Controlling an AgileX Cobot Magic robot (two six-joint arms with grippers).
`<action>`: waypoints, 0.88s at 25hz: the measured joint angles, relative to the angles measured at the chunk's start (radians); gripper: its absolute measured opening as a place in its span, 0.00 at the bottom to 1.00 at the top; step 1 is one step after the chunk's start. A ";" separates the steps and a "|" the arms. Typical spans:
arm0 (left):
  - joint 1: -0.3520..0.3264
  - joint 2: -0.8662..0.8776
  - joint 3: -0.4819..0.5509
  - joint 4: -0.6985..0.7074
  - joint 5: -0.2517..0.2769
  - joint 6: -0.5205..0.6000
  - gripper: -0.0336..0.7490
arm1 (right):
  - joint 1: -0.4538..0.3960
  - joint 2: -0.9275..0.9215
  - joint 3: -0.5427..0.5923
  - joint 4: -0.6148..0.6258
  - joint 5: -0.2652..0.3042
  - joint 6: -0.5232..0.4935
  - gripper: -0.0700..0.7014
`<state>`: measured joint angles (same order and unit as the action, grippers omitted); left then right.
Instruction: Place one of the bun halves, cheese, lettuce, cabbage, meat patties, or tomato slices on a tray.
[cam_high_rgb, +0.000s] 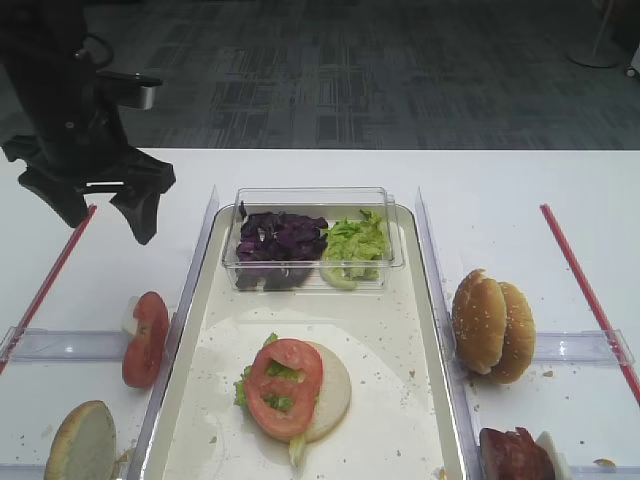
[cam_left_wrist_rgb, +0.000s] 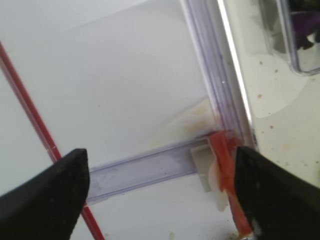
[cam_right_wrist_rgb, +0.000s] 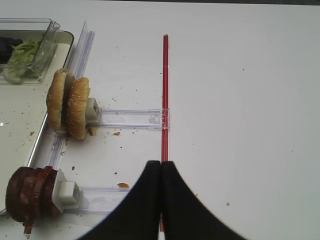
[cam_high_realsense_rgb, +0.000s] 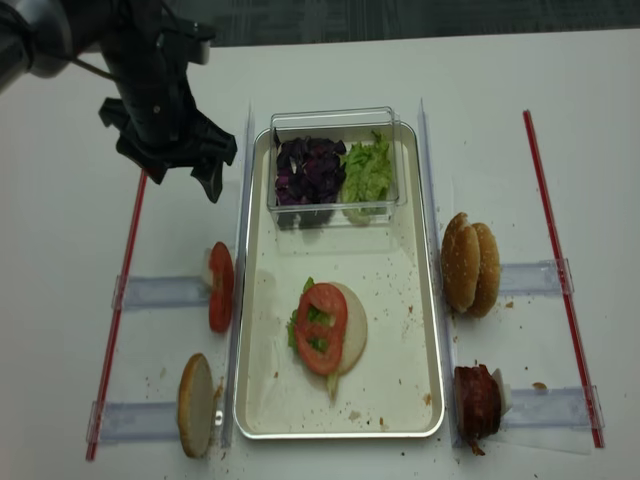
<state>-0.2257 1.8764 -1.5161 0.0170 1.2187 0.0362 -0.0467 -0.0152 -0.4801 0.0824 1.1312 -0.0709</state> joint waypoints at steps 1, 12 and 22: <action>0.018 0.000 0.000 0.000 0.000 0.000 0.74 | 0.000 0.000 0.000 0.000 0.000 0.000 0.14; 0.168 0.000 0.000 0.018 0.000 -0.016 0.74 | 0.000 0.000 0.000 0.000 0.000 -0.002 0.14; 0.170 -0.003 0.000 -0.052 0.000 0.029 0.74 | 0.000 0.000 0.000 0.000 0.000 -0.002 0.14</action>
<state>-0.0557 1.8738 -1.5161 -0.0350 1.2187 0.0654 -0.0467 -0.0152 -0.4801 0.0824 1.1312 -0.0727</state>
